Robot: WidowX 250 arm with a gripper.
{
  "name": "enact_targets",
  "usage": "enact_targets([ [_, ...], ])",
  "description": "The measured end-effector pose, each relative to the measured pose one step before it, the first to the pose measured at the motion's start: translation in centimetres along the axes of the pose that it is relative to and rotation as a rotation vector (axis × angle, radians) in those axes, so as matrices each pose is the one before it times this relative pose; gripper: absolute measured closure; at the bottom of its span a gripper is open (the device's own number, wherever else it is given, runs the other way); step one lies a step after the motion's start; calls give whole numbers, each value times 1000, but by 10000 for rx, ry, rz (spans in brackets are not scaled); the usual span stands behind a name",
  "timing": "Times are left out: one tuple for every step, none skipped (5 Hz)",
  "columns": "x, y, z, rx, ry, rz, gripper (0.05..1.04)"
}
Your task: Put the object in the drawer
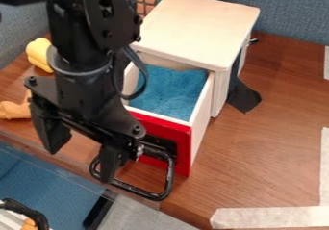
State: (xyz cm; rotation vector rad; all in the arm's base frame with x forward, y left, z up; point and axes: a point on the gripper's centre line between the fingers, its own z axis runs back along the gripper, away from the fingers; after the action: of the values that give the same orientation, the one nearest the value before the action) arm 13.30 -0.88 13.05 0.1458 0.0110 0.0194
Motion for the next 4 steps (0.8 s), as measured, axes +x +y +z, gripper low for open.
enact_targets([
  [-156, 101, -159, 10, 53, -53, 82],
  [-158, 2677, 340, -112, -300, 767, 83],
  [-180, 3024, 38, -301, -29, 649, 83],
  [351, 2412, -65, -309, 119, 393, 83],
])
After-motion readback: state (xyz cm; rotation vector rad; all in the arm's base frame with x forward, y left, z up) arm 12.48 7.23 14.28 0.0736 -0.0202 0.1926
